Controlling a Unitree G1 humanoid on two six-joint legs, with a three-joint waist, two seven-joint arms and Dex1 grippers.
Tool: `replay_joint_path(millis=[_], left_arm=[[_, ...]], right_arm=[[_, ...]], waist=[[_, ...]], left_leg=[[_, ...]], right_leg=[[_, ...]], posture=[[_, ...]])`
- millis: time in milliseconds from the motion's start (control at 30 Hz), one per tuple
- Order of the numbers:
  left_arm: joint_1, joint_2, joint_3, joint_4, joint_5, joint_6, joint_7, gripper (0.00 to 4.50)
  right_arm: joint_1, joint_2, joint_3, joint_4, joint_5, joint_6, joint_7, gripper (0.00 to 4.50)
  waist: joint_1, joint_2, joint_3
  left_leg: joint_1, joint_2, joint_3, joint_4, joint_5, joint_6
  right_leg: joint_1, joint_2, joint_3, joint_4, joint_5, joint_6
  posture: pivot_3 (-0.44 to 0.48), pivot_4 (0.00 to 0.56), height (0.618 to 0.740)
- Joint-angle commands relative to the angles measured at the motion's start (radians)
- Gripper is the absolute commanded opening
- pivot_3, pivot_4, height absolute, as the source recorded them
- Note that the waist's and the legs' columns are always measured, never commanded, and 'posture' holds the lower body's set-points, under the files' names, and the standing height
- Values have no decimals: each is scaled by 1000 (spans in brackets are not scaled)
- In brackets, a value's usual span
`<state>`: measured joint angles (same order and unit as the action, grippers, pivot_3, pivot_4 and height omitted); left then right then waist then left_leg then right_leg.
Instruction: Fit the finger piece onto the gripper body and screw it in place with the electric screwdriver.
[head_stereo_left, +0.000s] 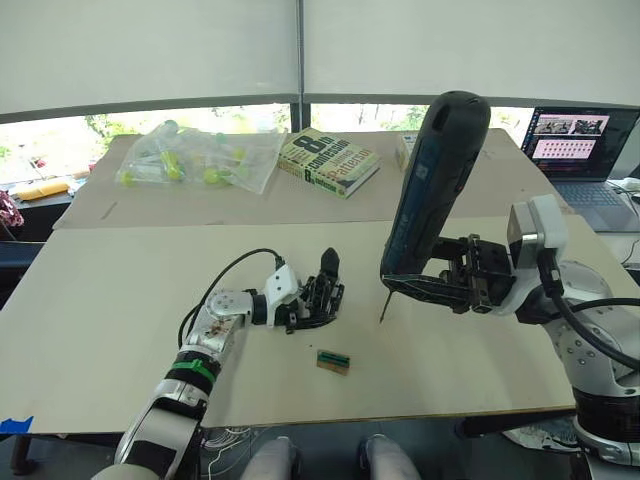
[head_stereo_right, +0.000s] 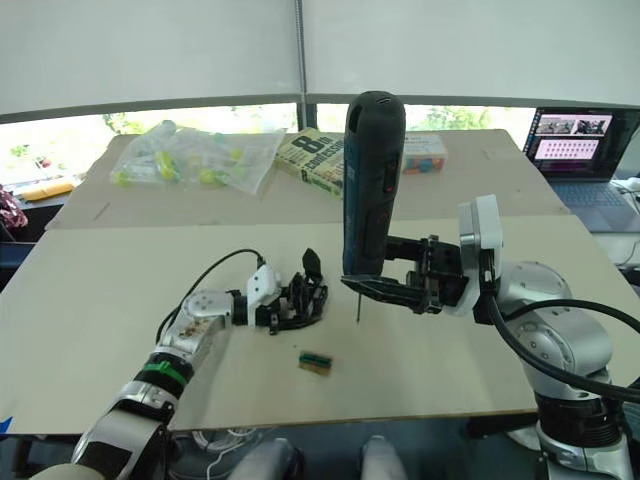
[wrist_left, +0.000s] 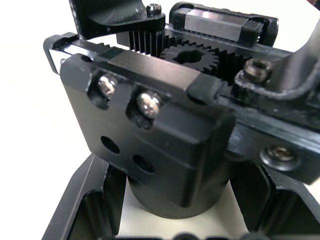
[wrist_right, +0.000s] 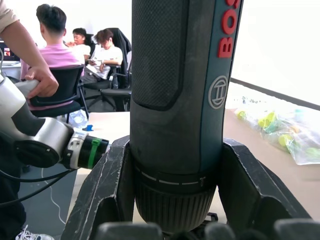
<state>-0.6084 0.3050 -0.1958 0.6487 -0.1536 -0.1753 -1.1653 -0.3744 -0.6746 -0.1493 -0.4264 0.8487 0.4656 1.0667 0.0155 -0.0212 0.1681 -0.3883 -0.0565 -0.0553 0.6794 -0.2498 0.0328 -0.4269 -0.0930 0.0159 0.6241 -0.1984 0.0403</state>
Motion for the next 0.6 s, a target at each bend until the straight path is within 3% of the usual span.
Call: replay_joint_path(millis=[33,167,233,333,600], left_arm=[[-15,-25,-5,29,11,-25,-9,2386],[-2,-32,8,12,-9,25,-22,2386],[8,-33,16,-6,-8,26,-9,3409],[35,-26,29,-64,-5,36,25,4413],[168,11,48,-353,-16,197,136,4413]], right_arm=[[-5,-8,-35,-52,43,-4,0,1956],[3,-7,-38,-54,43,-6,1,1956],[6,-6,-38,-54,43,-7,3,1956],[8,-3,-35,-51,43,-10,9,1956],[8,-1,-30,-44,44,-9,22,1956]], waist=[[2,0,0],[3,0,0],[3,0,0],[1,0,0],[-8,0,0]], left_leg=[[0,0,0,0,0,0],[0,0,0,1,0,0],[1,0,0,1,0,0],[0,0,0,1,0,0],[0,1,0,0,0,0]], right_leg=[[0,0,0,0,0,0],[1,0,0,0,0,1],[1,0,0,0,0,1],[1,0,0,0,0,1],[0,1,1,0,0,1]], posture=[[0,150,740],[0,150,740],[0,150,740],[0,150,740],[0,150,740]])
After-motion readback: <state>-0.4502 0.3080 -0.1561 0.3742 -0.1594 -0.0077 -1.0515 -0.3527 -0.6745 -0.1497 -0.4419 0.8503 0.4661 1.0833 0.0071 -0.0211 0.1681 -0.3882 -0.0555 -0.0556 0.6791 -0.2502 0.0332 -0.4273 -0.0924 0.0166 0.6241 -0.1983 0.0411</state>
